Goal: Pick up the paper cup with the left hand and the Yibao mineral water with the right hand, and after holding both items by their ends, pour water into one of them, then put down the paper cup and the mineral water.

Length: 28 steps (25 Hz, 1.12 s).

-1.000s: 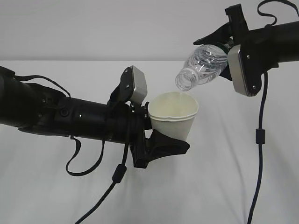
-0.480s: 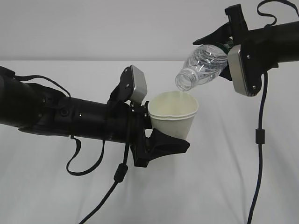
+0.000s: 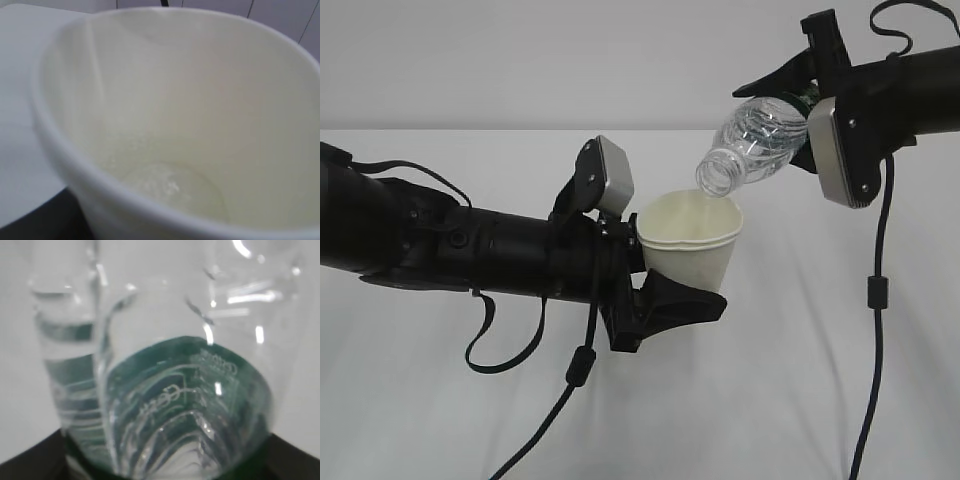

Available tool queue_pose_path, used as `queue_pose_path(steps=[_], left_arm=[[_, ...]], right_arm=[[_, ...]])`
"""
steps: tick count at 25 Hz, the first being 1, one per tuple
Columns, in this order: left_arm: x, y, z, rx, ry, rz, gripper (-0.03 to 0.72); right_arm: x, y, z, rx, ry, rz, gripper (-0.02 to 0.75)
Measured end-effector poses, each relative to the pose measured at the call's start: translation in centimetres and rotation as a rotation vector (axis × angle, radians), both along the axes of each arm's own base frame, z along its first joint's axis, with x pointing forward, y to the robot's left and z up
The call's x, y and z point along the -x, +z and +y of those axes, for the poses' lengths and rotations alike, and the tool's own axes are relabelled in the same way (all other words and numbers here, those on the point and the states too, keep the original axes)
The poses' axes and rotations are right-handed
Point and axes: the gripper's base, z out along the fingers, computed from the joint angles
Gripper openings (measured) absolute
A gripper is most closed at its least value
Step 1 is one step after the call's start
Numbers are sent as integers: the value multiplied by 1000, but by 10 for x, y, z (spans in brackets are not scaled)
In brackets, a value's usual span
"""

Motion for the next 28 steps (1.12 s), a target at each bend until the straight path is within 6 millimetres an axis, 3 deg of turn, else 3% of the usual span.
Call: queue_pose_path(steps=[28], left_arm=[[0,0,0,1,2,1,456]], right_arm=[[-2,5,0,11,13,-19,462]])
